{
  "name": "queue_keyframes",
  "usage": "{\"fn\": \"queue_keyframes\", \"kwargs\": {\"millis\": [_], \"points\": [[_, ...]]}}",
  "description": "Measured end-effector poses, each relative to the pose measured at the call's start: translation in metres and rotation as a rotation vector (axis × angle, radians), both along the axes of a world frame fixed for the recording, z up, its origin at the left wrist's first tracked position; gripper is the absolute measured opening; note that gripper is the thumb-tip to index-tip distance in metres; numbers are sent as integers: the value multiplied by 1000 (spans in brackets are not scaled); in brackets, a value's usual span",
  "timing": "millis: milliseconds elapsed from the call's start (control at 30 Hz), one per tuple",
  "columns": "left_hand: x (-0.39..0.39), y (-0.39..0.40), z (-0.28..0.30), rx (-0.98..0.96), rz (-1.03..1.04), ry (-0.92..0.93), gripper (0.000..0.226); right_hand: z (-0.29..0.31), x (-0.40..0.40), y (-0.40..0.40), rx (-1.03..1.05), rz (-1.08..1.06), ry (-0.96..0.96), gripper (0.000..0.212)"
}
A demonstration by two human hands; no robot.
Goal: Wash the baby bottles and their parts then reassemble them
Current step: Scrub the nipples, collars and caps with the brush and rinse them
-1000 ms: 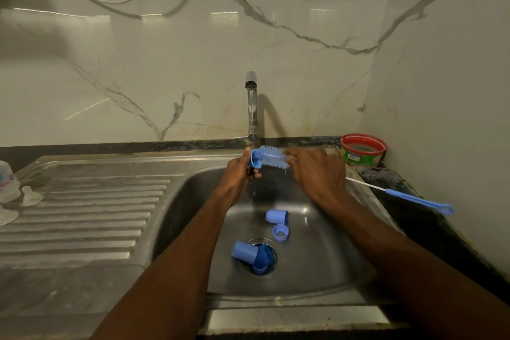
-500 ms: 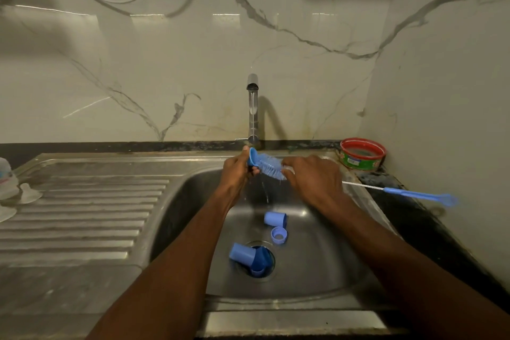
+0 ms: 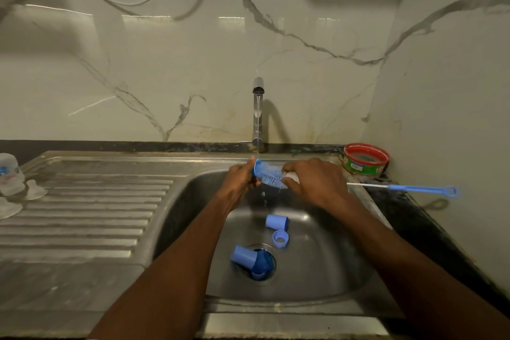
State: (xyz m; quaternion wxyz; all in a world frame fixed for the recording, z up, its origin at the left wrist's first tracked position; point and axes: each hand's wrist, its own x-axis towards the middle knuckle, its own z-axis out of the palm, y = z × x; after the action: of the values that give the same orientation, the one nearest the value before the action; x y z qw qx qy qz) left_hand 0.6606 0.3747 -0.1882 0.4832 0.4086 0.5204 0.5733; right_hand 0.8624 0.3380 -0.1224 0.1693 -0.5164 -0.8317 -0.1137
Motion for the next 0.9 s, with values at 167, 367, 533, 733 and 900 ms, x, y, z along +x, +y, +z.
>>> {"fn": "queue_keyframes", "kwargs": {"millis": [167,367,533,733,900], "points": [[11,-2,5,-58,8,-162,41,-8,2,-1,92,-146,174,28],[3,4,7,3,90,-153,39,-5,-10,1,14,-34,34,31],[8,-1,9,-53,28,-296,38,-3,-11,2,81,-119,183,25],[5,1,12,74,86,-150,41,-6,-13,4,13,-76,36,34],[1,-4,9,33,53,-90,44,10,-14,5,53,-36,117,30]]}}
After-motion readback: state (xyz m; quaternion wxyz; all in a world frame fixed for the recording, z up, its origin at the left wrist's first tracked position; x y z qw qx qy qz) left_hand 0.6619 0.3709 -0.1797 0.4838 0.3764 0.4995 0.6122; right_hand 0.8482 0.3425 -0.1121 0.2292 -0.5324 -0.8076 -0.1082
